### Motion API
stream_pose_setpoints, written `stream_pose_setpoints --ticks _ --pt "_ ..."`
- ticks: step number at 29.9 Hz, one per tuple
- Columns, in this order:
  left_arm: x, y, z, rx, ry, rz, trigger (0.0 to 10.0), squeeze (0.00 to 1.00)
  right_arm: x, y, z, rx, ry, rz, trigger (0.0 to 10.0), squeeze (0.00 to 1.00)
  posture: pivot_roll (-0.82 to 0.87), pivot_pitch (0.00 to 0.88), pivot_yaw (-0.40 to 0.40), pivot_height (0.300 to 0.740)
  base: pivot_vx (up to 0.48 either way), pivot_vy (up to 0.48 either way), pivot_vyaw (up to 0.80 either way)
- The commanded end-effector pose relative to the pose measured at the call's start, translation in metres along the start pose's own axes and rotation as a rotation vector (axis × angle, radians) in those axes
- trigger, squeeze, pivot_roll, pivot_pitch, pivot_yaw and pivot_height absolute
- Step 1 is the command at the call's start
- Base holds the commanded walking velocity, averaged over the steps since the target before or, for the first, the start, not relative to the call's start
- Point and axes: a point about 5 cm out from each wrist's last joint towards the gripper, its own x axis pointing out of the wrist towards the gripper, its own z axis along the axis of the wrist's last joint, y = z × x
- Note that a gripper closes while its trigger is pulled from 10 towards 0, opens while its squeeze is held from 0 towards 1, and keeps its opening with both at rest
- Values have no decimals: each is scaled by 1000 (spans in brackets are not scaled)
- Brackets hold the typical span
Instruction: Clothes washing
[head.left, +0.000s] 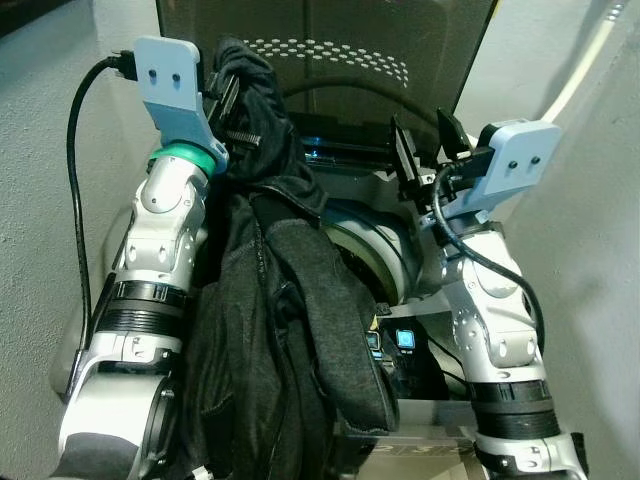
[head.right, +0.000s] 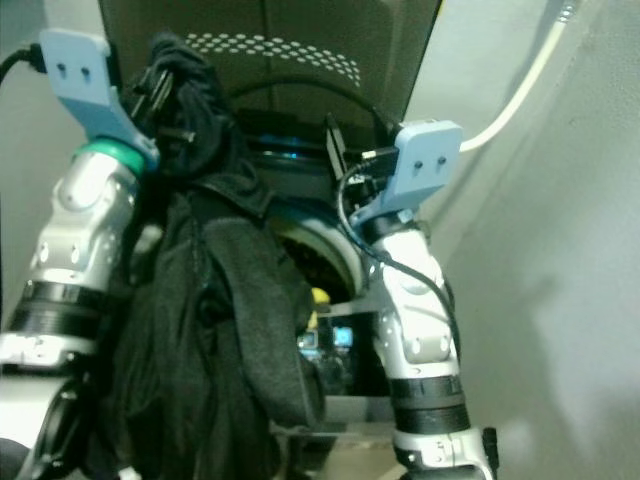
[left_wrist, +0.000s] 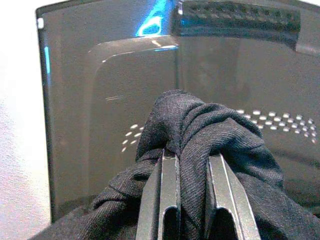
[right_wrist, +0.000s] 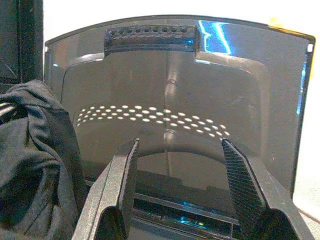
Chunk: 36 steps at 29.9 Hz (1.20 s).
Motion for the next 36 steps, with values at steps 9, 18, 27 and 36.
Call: stream_pose_setpoints --ticks 9,18,27,36 --pt "4 -4 19 -119 -63 -30 10000 0 -15 32 -7 -11 105 438 10000 0 9 33 -2 740 0 0 0" --pt "-29 -17 -1 -31 163 -344 10000 55 -47 31 -16 32 267 720 10000 0 23 38 -1 740 0 0 0" --pt "-68 -5 12 18 189 -375 10000 1000 -45 19 -14 55 261 676 10000 0 57 49 -16 740 0 0 0" --pt "-129 -8 31 -30 262 -567 10000 698 -21 -1 -8 78 147 375 10000 0 89 60 -20 740 0 0 0"
